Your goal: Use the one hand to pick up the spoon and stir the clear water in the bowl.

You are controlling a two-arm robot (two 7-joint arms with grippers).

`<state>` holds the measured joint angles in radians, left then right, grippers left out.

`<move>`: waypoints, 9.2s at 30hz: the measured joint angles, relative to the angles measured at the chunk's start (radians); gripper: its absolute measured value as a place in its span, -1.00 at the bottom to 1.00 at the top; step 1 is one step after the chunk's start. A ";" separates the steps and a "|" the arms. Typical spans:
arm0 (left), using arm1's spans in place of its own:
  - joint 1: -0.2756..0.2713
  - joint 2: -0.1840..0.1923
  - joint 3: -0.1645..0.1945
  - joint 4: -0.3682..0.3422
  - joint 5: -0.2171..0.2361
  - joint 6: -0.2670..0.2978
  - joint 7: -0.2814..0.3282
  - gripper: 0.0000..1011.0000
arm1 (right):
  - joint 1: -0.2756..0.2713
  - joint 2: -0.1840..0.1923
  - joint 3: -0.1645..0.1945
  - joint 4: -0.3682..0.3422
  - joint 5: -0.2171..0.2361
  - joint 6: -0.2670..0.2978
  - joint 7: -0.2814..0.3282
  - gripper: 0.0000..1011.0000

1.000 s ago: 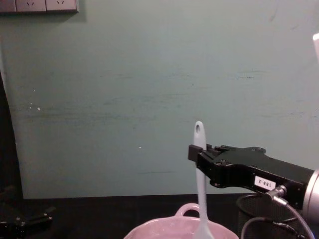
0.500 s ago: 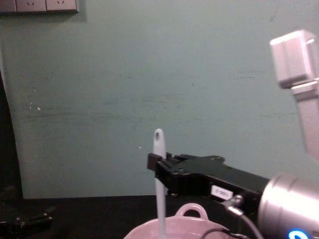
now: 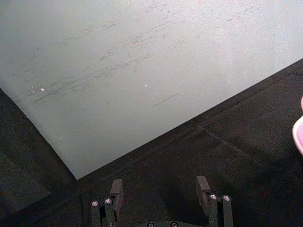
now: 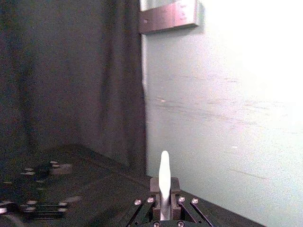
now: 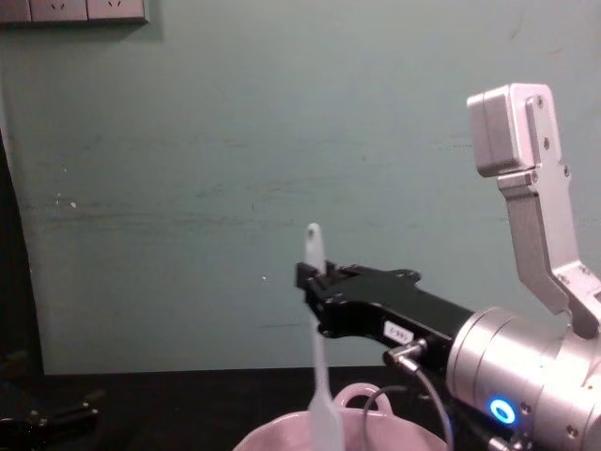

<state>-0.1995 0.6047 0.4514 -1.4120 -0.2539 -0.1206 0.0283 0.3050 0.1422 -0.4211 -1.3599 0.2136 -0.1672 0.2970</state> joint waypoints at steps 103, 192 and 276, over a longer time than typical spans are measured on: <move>0.000 0.000 0.000 0.000 0.000 0.000 0.000 1.00 | -0.154 0.082 0.001 -0.193 0.072 0.060 0.096 -0.75; 0.000 0.000 0.000 0.000 0.000 0.000 0.000 1.00 | -0.061 0.013 0.056 -0.025 -0.031 -0.018 -0.001 -0.75; 0.000 0.000 0.000 0.000 0.000 0.000 0.000 1.00 | -0.184 0.297 0.336 -0.473 0.496 0.546 -0.083 -0.75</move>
<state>-0.1995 0.6047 0.4514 -1.4120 -0.2539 -0.1205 0.0283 0.1212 0.4392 -0.0848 -1.8324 0.7098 0.3785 0.2140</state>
